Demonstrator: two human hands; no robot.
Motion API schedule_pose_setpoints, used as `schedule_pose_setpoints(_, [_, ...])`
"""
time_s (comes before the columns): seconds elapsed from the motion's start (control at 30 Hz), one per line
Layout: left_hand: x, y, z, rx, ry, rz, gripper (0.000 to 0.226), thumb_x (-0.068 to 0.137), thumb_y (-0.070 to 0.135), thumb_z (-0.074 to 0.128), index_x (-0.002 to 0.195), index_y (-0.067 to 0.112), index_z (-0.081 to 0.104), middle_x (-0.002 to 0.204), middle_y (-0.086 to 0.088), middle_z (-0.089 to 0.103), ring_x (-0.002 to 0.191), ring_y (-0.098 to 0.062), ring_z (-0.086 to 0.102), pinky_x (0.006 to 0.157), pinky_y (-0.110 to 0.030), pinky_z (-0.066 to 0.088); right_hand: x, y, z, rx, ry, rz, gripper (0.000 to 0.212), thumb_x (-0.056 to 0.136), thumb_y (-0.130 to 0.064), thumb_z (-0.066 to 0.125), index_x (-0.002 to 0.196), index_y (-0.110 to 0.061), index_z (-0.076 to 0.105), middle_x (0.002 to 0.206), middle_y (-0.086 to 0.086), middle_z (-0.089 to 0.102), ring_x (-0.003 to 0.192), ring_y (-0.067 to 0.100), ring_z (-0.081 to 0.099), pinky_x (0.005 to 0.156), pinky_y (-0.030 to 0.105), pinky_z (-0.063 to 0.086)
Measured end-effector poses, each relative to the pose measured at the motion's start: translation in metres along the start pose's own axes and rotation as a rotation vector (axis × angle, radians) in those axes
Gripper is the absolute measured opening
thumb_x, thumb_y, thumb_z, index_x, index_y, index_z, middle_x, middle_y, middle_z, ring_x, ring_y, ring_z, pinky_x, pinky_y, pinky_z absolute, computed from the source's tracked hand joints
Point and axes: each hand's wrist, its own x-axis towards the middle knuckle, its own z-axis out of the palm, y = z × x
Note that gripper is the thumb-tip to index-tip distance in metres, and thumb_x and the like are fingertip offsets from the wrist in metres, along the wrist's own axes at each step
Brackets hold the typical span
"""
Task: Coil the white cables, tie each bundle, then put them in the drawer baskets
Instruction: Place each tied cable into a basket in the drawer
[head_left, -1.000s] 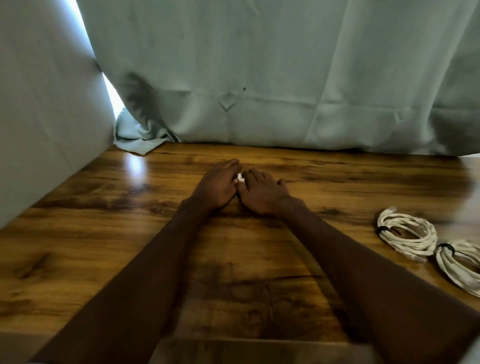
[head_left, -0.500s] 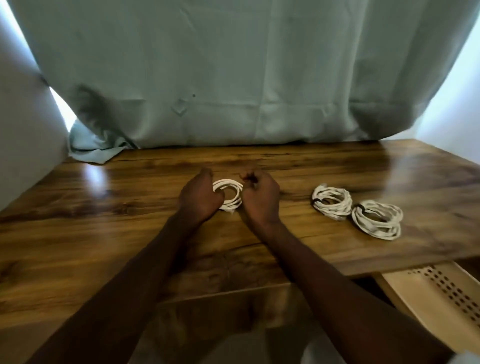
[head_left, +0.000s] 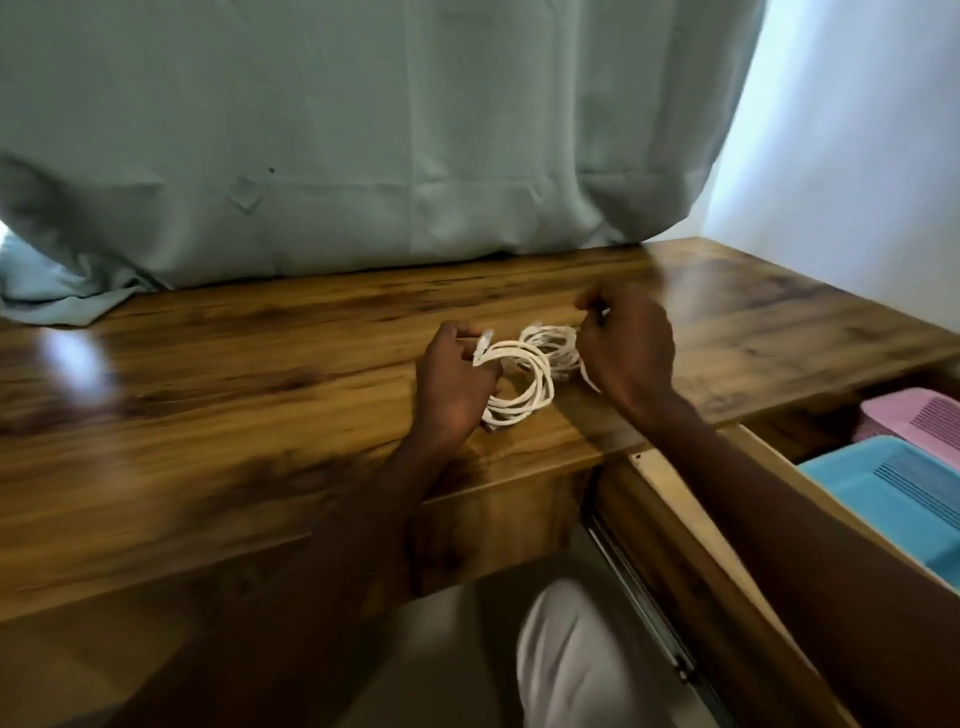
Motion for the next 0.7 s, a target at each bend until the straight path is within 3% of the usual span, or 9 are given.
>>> schedule_pose_setpoints(0.07, [-0.010,0.006,0.019,-0.028,0.005,0.008,0.031,0.081,0.006,0.082,0.107,0.011,0.065,0.094,-0.006,0.077,0.066,-0.018,0.072,0.059,-0.033,0.057,0.019,0.028,-0.018,-0.326,-0.161,0.084,0.026,0.087,-0.023,0.064,0.111,-0.019,0.075,0.122,0.010,0.068,0.118,0.037,0.059,0.094,0.042,0.047])
schedule_pose_setpoints(0.13, [-0.016,0.010,0.035,0.080,0.048,0.037,0.024,0.082,0.025,0.082,0.098,0.015,0.069,0.086,0.001,0.077,0.072,-0.013,0.072,0.066,-0.032,0.058,0.031,0.052,-0.032,-0.440,-0.338,0.178,0.032,0.090,-0.035,0.068,0.115,-0.016,0.073,0.125,0.013,0.068,0.119,0.039,0.058,0.096,0.043,0.050])
schedule_pose_setpoints(0.2, [-0.023,0.016,0.047,0.207,0.065,0.095,0.033,0.080,0.050,0.075,0.091,0.019,0.071,0.078,0.008,0.074,0.073,-0.012,0.071,0.069,-0.035,0.058,0.037,0.068,-0.039,-0.327,-0.480,0.269,0.033,0.089,-0.040,0.076,0.107,-0.013,0.077,0.114,0.015,0.074,0.108,0.036,0.067,0.090,0.041,0.057])
schedule_pose_setpoints(0.27, [-0.029,0.021,0.057,0.279,0.044,0.149,0.048,0.077,0.065,0.067,0.085,0.018,0.073,0.072,0.006,0.072,0.070,-0.015,0.070,0.066,-0.039,0.057,0.035,0.079,-0.042,-0.121,-0.527,0.406,0.026,0.083,-0.034,0.084,0.094,-0.011,0.080,0.094,0.015,0.078,0.089,0.031,0.074,0.083,0.043,0.063])
schedule_pose_setpoints(0.37, [-0.038,0.030,0.071,0.301,-0.005,0.176,0.044,0.081,0.057,0.073,0.073,0.014,0.071,0.064,0.001,0.069,0.064,-0.018,0.067,0.062,-0.044,0.054,0.030,0.096,-0.043,0.103,-0.428,0.630,0.021,0.079,-0.022,0.088,0.083,-0.004,0.079,0.074,0.016,0.076,0.057,0.025,0.069,0.067,0.042,0.063])
schedule_pose_setpoints(0.43, [-0.046,0.037,0.080,0.282,-0.031,0.156,0.046,0.081,0.056,0.073,0.072,0.011,0.070,0.064,-0.002,0.069,0.065,-0.023,0.068,0.062,-0.046,0.055,0.027,0.108,-0.047,0.221,-0.336,0.725,0.019,0.080,-0.014,0.086,0.083,0.002,0.077,0.068,0.018,0.073,0.049,0.025,0.063,0.061,0.043,0.062])
schedule_pose_setpoints(0.5, [-0.054,0.044,0.090,0.270,-0.079,0.146,0.049,0.082,0.058,0.069,0.073,0.010,0.070,0.065,-0.004,0.069,0.069,-0.027,0.069,0.063,-0.046,0.055,0.024,0.121,-0.058,0.299,-0.276,0.765,0.016,0.079,-0.007,0.084,0.079,0.005,0.074,0.065,0.020,0.070,0.047,0.026,0.063,0.057,0.041,0.062])
schedule_pose_setpoints(0.6, [-0.074,0.055,0.107,0.352,-0.185,0.180,0.036,0.093,0.043,0.069,0.076,0.011,0.067,0.071,-0.005,0.069,0.072,-0.027,0.066,0.066,-0.043,0.050,0.015,0.139,-0.086,0.437,-0.237,0.786,0.014,0.082,0.002,0.078,0.075,0.011,0.069,0.057,0.020,0.063,0.044,0.027,0.062,0.050,0.039,0.058])
schedule_pose_setpoints(0.7, [-0.100,0.068,0.129,0.498,-0.366,0.253,0.026,0.095,0.035,0.068,0.081,0.013,0.067,0.083,-0.008,0.071,0.082,-0.032,0.066,0.066,-0.040,0.047,0.008,0.160,-0.120,0.538,-0.182,0.835,0.018,0.084,0.005,0.077,0.091,0.019,0.069,0.067,0.023,0.062,0.061,0.032,0.064,0.065,0.044,0.059])
